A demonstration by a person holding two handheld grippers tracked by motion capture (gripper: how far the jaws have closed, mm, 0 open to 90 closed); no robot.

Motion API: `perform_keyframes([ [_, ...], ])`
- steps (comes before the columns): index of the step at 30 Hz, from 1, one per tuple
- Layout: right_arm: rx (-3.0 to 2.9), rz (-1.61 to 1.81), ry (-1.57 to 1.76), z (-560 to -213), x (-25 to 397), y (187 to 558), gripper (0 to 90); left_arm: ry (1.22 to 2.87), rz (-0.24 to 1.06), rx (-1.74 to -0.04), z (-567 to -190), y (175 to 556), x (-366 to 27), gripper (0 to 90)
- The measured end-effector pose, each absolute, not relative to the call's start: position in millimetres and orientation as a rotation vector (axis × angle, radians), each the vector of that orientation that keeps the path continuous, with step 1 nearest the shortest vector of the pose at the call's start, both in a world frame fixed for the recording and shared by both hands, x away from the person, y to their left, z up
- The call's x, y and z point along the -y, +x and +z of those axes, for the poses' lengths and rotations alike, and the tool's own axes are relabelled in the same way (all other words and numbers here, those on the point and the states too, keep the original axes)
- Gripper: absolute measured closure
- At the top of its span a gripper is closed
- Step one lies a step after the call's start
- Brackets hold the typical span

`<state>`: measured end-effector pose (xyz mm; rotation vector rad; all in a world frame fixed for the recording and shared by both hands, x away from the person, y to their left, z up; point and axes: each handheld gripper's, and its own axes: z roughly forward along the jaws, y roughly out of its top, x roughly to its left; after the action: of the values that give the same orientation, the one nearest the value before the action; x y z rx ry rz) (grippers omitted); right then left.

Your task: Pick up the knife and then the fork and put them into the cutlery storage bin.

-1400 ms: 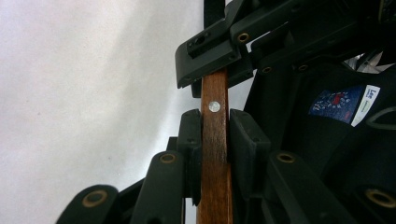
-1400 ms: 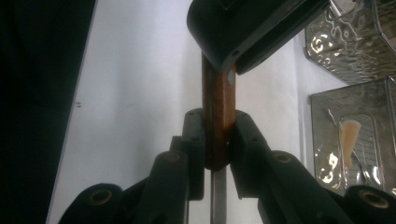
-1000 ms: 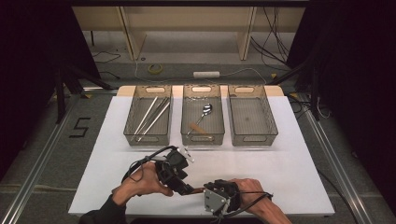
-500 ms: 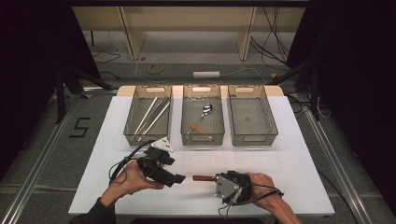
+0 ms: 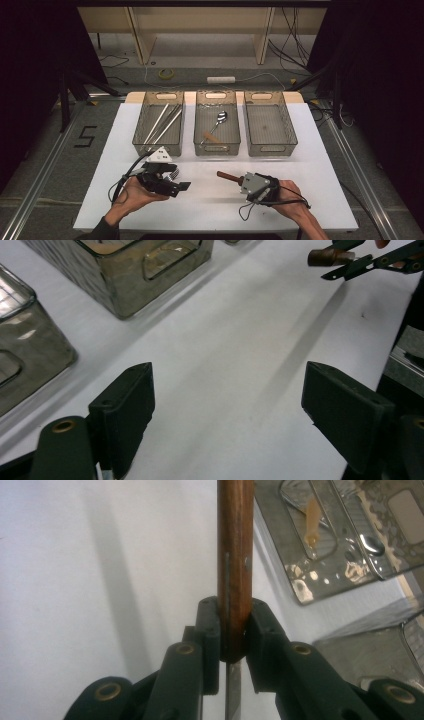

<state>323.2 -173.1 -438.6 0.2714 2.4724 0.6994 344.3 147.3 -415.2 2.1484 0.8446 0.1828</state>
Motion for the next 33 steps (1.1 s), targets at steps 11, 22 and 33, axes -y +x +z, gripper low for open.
perform_keyframes([
  [11,-2.48,0.762,0.37,-432,184,334,78.4,2.011,0.227,-0.889,-422,337,-167,20.7],
  [22,-2.458,0.862,0.6,-413,205,357,78.4,1.924,0.316,-0.931,-425,329,-182,20.6],
  [33,-2.421,0.976,0.806,-389,219,396,78.4,1.902,0.37,-0.96,-427,327,-191,17.5],
])
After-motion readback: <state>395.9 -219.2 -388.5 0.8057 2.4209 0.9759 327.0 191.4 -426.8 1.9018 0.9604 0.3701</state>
